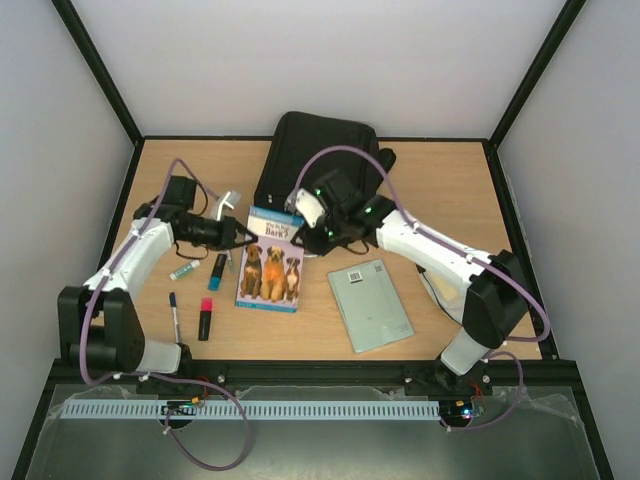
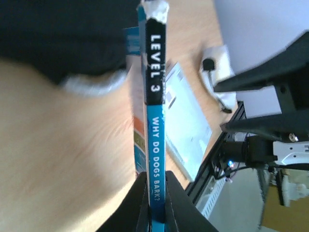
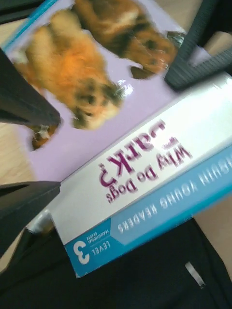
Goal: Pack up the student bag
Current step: Pick up the book from the center of the board.
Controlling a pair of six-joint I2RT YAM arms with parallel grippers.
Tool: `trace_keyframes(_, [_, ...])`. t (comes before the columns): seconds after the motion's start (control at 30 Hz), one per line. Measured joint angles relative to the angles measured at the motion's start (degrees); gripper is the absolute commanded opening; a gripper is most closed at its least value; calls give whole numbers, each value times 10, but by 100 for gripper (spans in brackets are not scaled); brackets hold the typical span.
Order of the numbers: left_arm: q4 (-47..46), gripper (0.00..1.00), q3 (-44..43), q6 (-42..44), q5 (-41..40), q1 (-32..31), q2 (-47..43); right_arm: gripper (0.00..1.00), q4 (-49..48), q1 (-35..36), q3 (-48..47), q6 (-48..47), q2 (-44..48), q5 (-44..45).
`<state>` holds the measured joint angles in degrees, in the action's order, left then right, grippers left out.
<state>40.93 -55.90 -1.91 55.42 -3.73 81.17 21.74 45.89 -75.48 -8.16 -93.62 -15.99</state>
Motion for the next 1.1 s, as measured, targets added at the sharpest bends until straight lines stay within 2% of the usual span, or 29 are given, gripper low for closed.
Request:
trace_keyframes(0.13, [-37, 2, -57, 6, 17, 0, -32, 66, 16, -46, -79, 23, 1, -5])
trace_keyframes(0.23, [-54, 2, -104, 14, 31, 0, -22, 74, 19, -91, -115, 44, 5, -20])
trace_keyframes(0.47, [-19, 2, -213, 71, 74, 2, 54, 89, 38, -156, -117, 74, 37, -60])
trace_keyframes(0.63, [-1, 2, -236, 101, 129, 3, 67, 95, 40, -159, -96, 94, 72, -111])
trace_keyframes(0.87, [11, 2, -244, 114, 221, 17, 99, 96, 42, -160, -84, 130, 80, -144])
trace_keyframes(1.1, [-1, 2, -243, 91, 271, 29, 102, 96, 37, -171, -85, 172, 59, -153])
